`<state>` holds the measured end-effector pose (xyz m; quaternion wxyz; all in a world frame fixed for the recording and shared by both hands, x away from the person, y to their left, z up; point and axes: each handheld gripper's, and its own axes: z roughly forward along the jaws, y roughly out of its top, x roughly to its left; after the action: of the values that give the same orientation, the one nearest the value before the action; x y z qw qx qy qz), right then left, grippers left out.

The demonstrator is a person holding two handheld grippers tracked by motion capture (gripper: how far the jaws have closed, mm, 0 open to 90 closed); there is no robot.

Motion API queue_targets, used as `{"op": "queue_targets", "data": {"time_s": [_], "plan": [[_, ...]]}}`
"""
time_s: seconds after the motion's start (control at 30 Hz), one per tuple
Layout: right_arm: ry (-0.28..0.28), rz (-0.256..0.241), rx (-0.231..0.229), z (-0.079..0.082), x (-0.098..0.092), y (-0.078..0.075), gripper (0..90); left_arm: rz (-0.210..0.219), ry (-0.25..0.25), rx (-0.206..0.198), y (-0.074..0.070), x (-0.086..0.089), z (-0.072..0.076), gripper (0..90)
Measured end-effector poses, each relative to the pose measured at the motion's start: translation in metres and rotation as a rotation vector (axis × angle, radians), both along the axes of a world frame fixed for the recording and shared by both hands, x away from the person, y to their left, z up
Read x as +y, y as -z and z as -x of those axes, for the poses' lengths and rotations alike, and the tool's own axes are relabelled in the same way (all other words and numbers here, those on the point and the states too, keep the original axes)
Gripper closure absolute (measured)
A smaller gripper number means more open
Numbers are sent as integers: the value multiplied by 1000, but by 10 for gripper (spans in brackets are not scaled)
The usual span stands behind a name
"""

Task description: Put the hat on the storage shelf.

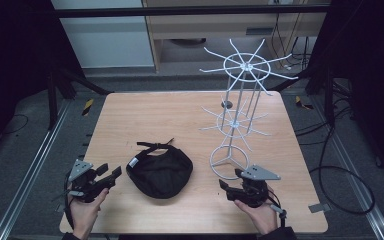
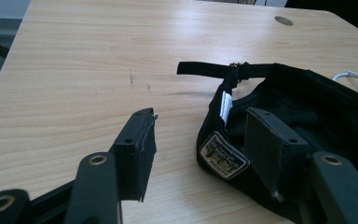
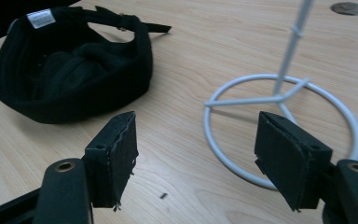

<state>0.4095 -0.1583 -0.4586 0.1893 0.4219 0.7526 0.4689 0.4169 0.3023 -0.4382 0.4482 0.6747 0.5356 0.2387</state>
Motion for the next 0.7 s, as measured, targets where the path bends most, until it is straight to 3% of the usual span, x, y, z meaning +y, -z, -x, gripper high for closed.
{"op": "queue_targets", "data": {"time_s": [0.17, 0.37, 0.57, 0.7], "plan": [[-44, 2, -2, -3, 20, -3, 320, -16, 18, -2, -2, -9, -4, 435], [-74, -1, -3, -12, 42, -7, 355, -31, 26, 22, 3, -18, -12, 446], [-83, -3, 10, -25, 64, -7, 373, -42, 40, 48, 8, -23, -19, 469], [-83, -6, 26, -33, 76, -6, 377, -75, 45, 75, 14, -28, -23, 489]]}}
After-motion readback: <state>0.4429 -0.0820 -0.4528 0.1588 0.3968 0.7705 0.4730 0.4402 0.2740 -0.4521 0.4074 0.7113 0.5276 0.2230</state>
